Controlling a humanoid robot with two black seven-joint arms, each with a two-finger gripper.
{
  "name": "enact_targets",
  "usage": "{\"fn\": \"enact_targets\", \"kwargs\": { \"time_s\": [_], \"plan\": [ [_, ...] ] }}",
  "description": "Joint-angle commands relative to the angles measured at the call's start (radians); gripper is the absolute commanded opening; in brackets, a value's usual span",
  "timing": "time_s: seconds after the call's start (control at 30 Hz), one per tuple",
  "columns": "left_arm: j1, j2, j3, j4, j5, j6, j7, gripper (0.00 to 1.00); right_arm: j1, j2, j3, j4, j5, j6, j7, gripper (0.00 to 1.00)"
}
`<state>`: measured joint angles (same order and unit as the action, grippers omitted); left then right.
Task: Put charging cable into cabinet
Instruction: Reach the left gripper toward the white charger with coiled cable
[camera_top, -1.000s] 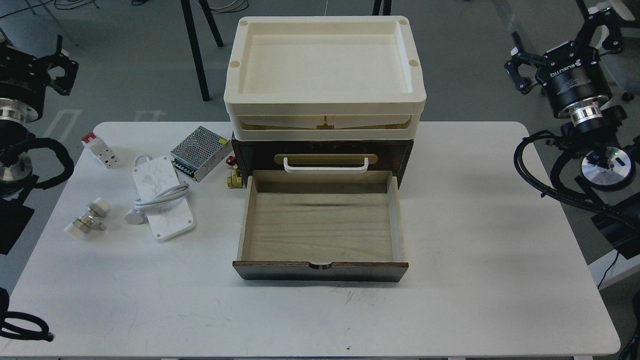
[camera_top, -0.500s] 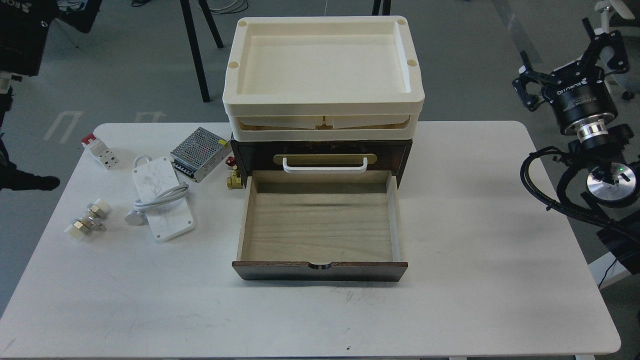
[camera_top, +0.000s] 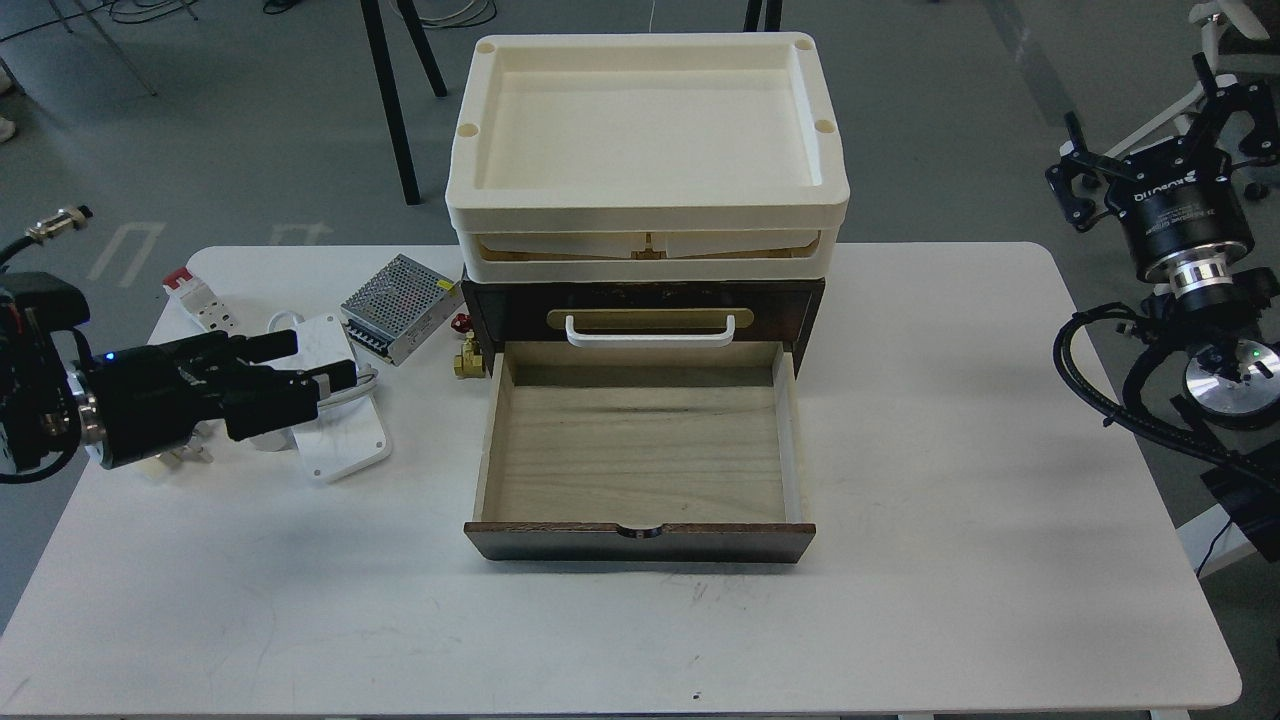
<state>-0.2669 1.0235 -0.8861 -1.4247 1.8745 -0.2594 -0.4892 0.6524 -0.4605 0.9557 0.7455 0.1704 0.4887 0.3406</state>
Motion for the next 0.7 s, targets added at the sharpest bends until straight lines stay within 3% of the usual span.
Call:
{"fn": "enact_targets", "kwargs": {
  "time_s": [0.0,0.2,0.43,0.67],
  "plan": [
    [-0.093,-0.089,0.091,0.176,0.307,0.041,0.001,1.0,-0.004,-0.003,0.0,0.0,0.0,0.0,0.0,1.0],
    [-0.27,-0.187,0.331,0.343,0.307,0.134,0.001,0.99,-0.013,-0.001,0.0,-0.002,0.0,0.0,0.0,1.0],
    [-0.334,-0.269,0.424,0.507,0.307,0.181,0.001,0.98,-0.013,-0.001,0.0,-0.008,0.0,0.0,0.0,1.0],
    [-0.408,-0.325,0.547,0.659,0.307,0.25,0.001,0.88,-0.016,-0.001,0.0,-0.008,0.0,0.0,0.0,1.0]
  ]
}}
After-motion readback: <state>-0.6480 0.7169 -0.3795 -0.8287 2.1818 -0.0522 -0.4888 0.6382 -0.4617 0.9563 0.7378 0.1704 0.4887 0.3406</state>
